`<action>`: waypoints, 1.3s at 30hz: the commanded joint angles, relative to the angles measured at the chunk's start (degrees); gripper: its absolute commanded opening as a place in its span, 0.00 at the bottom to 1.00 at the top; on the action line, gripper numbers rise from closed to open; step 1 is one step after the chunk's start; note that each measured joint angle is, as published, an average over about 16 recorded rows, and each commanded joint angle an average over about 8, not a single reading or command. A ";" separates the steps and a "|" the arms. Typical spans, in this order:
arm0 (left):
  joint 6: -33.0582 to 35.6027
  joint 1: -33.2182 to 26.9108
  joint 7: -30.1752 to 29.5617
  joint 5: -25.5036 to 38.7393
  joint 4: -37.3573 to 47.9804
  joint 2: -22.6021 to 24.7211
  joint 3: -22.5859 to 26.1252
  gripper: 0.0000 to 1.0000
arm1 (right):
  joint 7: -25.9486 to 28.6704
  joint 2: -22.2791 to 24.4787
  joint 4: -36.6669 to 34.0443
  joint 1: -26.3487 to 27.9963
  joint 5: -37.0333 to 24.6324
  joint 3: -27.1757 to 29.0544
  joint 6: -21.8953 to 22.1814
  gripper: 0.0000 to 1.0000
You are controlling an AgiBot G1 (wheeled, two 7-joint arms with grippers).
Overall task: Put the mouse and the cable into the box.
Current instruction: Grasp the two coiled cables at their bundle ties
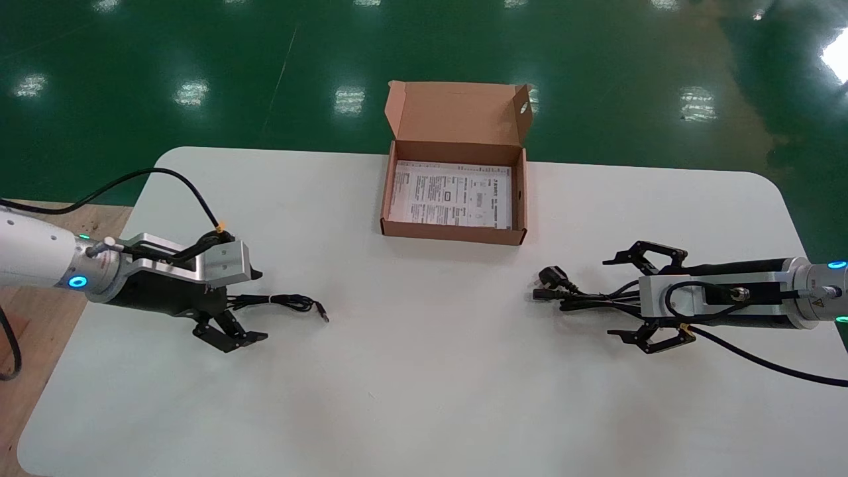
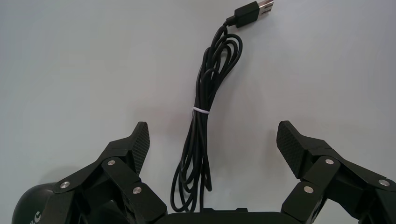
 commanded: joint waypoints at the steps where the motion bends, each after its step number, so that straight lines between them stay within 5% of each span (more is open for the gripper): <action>1: -0.43 -0.20 0.52 0.50 0.51 0.25 0.33 0.08 | -0.05 -0.56 -1.07 0.25 -0.21 -0.10 0.39 0.02; 2: -0.46 -0.22 0.52 0.55 0.47 0.26 0.37 0.00 | -0.05 -0.58 -1.09 0.25 -0.21 -0.10 0.41 0.00; 39: 0.17 0.15 0.00 -0.11 -0.48 -0.13 -0.08 0.00 | -0.09 0.23 0.54 -0.19 0.15 0.08 -0.19 0.00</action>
